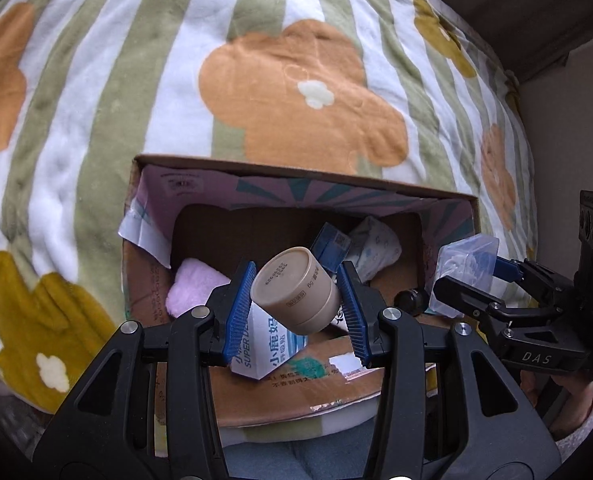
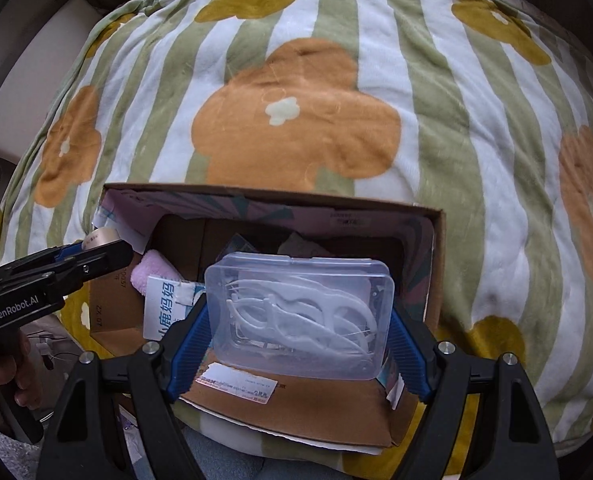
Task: Organize objects
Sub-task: 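Carry the beige jar and clear floss case into the cardboard box and release both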
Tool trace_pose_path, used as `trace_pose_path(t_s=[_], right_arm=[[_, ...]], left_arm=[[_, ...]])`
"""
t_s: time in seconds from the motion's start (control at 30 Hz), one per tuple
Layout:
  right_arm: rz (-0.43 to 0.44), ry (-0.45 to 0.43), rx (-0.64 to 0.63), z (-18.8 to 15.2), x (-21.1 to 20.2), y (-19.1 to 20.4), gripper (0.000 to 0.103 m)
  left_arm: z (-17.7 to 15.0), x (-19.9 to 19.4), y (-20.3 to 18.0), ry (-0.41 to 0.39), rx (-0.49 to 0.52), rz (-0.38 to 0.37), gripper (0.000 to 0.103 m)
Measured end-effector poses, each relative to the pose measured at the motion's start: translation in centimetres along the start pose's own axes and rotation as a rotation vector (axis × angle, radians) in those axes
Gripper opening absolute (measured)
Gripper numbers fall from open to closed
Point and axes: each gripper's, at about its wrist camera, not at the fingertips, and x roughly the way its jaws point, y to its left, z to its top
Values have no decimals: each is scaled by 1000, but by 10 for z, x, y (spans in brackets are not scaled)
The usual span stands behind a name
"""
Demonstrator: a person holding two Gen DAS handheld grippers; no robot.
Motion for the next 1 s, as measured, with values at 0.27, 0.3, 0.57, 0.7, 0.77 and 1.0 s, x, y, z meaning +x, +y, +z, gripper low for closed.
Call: trace_pose_path(t_s=[0.27, 0.3, 0.57, 0.7, 0.77, 1.0], right_arm=[[0, 27, -3, -13, 21, 0, 78], [-1, 27, -3, -13, 22, 1, 78], [-5, 46, 15, -11, 28, 1, 78], [1, 54, 16, -12, 32, -2, 85], [12, 62, 15, -14, 33, -2, 102], [-3, 39, 29, -17, 29, -3, 102]], left_arm=[[-9, 18, 1, 22, 13, 22, 39], [-8, 18, 0, 20, 19, 28, 39], [-1, 13, -10, 3, 88, 114, 79], [0, 10, -11, -25, 103, 128, 103], [2, 10, -9, -21, 98, 128, 103], [2, 8, -6, -20, 94, 125, 103]])
